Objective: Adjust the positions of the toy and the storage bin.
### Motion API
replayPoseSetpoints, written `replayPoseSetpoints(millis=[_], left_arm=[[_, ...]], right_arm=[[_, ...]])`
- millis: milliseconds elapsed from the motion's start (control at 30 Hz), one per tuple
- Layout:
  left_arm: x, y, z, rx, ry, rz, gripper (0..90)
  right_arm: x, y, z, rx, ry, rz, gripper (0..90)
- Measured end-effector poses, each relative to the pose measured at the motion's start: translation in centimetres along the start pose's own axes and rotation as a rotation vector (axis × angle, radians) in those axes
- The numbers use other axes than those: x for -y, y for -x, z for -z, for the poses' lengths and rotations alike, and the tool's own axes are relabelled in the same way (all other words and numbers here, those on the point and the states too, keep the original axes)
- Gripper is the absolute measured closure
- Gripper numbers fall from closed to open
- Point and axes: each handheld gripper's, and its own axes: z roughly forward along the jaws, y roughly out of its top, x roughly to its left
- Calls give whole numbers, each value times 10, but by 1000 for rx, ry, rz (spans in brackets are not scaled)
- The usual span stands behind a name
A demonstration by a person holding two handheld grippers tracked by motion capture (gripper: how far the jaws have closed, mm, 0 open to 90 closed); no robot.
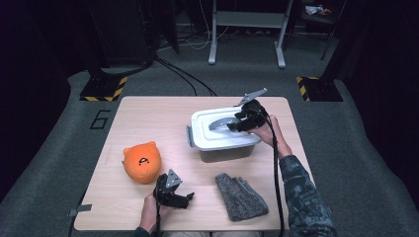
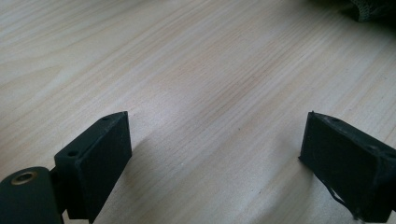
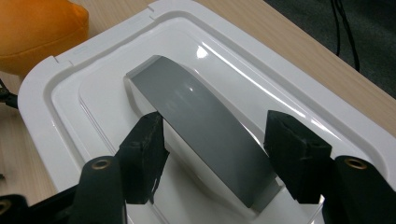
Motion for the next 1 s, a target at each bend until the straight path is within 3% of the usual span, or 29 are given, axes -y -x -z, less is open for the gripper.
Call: replayPoseSetpoints(millis=[267, 567, 833, 1000], left_arm=[[0, 0, 0, 0, 1, 4, 85], [0, 0, 0, -1, 2, 2, 86], [0, 0, 0, 0, -2, 0, 85], [0, 0, 0, 4, -2, 3, 85]], right_arm=[[1, -3, 0, 12, -8, -29, 423], [0, -5, 2, 51, -25, -23, 475], [0, -10, 3, 78, -35, -70, 465], [-4, -7, 10, 42, 24, -27, 408]])
